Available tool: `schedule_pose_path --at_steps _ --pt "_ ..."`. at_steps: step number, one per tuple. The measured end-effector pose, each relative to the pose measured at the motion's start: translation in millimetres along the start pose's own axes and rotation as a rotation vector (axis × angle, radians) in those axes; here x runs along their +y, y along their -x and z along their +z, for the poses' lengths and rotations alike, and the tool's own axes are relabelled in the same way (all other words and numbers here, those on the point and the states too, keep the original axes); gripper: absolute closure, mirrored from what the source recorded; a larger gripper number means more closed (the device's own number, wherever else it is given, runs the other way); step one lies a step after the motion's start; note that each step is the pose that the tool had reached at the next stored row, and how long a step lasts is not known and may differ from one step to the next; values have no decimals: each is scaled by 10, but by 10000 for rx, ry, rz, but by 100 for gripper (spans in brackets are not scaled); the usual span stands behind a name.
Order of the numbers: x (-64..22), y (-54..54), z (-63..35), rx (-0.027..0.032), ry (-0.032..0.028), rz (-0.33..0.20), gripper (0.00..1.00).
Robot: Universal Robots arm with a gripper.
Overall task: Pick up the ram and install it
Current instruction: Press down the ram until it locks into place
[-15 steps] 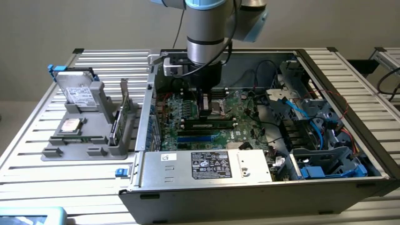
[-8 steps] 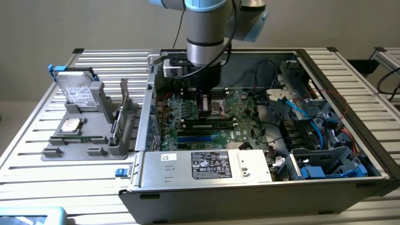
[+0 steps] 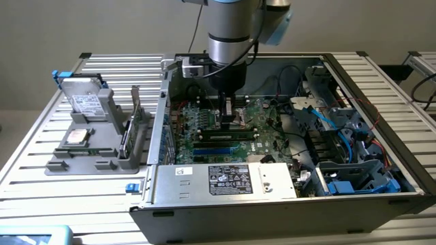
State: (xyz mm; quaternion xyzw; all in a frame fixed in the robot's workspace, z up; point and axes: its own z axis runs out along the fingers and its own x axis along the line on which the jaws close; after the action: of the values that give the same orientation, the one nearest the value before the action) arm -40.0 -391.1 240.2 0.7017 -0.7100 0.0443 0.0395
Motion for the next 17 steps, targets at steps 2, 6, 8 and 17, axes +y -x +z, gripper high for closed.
schedule_pose_path --at_steps 2,6,8,17 --pt "-51 -1 -8 3 2 1 89" --pt "-132 -3 -13 1 2 0 89" --pt "-134 -3 -14 1 6 0 89" --pt "-134 -2 -14 2 25 17 89"
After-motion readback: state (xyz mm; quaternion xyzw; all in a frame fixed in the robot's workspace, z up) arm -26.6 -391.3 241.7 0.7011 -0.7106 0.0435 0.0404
